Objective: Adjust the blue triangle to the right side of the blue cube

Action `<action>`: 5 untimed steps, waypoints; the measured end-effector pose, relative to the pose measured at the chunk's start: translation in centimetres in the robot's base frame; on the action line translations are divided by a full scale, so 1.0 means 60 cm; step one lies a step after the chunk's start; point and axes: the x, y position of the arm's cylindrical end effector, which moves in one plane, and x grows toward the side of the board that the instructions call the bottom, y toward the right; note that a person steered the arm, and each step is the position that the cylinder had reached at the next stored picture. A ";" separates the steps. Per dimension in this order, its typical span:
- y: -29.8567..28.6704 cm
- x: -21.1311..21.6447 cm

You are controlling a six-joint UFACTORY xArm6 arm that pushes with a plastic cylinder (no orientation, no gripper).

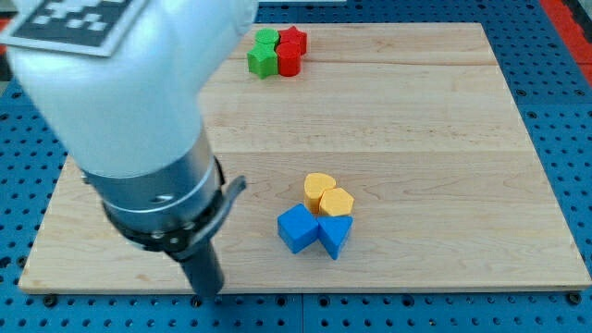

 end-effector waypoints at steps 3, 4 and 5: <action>0.234 -0.025; 0.266 -0.050; 0.266 -0.107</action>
